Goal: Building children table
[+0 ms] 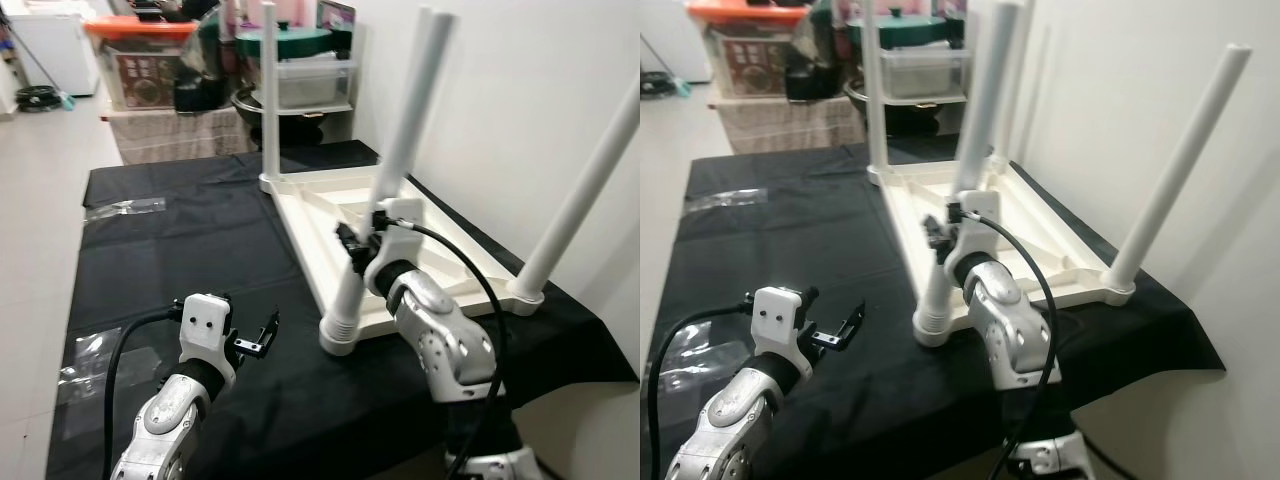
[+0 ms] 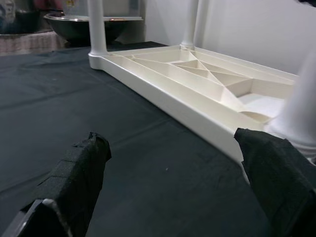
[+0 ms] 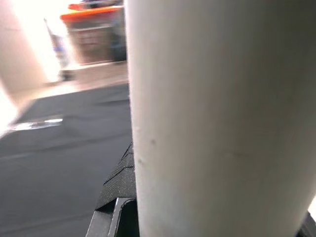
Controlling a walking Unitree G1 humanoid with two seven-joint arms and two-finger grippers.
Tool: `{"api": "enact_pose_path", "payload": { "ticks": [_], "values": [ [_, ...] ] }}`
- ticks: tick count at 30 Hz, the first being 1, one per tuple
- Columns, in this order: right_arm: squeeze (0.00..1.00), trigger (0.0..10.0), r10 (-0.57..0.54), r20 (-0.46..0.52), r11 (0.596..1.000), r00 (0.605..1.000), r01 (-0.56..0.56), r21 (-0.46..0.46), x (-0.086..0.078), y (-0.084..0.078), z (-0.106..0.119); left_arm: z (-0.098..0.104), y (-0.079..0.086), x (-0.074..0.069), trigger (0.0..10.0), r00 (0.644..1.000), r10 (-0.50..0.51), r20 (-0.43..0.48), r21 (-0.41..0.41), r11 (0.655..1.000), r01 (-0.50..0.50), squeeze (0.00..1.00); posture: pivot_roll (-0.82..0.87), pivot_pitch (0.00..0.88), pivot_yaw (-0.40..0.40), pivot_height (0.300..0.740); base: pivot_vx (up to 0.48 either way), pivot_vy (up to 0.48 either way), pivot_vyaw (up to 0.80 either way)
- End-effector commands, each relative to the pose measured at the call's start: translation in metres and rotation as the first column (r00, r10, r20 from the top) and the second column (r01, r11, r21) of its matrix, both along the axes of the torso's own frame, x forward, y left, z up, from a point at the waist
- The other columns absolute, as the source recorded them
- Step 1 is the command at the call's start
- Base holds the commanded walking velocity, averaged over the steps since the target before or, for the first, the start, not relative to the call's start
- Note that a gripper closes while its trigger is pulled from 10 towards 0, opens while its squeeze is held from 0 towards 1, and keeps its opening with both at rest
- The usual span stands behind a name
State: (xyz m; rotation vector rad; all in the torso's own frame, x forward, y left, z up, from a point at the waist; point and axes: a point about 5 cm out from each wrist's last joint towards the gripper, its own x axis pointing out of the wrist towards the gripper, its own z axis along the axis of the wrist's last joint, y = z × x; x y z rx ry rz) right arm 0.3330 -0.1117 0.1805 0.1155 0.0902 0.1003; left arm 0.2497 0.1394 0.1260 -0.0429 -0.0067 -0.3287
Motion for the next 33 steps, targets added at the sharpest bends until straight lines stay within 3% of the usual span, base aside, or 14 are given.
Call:
{"api": "enact_pose_path", "payload": {
  "ticks": [1, 4, 9, 19, 24, 33],
  "values": [
    [0.0, 10.0, -0.145, -0.182, 0.986, 0.972, 0.128, -0.106, -0.006, -0.025, -0.044, -0.003, 0.001, -0.001, 10.0, 1.0, 0.002, -0.011, 0.011, 1.0, -0.001, 0.0, 0.06, 0.0, -0.082, 0.74, 0.0, 0.0, 0.0],
    [0.0, 10.0, -0.101, -0.135, 0.985, 0.986, 0.079, -0.156, -0.005, -0.014, -0.038, -0.003, 0.005, -0.001, 10.0, 1.0, 0.009, -0.01, 0.018, 1.0, -0.009, 0.0, 0.06, 0.0, -0.084, 0.74, 0.0, 0.0, 0.0],
    [0.0, 10.0, -0.129, -0.129, 0.979, 0.983, 0.105, -0.177, -0.002, -0.016, -0.041, -0.004, 0.004, -0.002, 10.0, 1.0, 0.013, -0.012, 0.019, 1.0, -0.013, 0.0, 0.07, 0.0, -0.092, 0.74, 0.0, 0.0, 0.0],
    [0.0, 10.0, -0.271, -0.123, 0.962, 0.955, 0.262, -0.082, 0.007, -0.03, -0.041, -0.006, 0.003, -0.001, 10.0, 1.0, 0.018, -0.012, 0.023, 1.0, -0.018, 0.0, 0.07, 0.0, -0.089, 0.74, 0.0, 0.0, 0.0],
    [0.0, 10.0, -0.364, -0.192, 0.93, 0.911, 0.369, -0.013, 0.005, -0.037, -0.05, -0.006, 0.004, 0.0, 10.0, 1.0, 0.022, -0.011, 0.024, 0.999, -0.022, 0.0, 0.06, 0.0, -0.086, 0.74, 0.0, 0.0, 0.0],
    [0.0, 10.0, -0.4, -0.183, 0.915, 0.898, 0.404, -0.019, 0.003, -0.039, -0.053, -0.007, 0.004, 0.0, 10.0, 1.0, 0.023, -0.012, 0.025, 0.999, -0.023, 0.0, 0.06, 0.0, -0.086, 0.74, 0.0, 0.0, 0.0]
  ]
}}
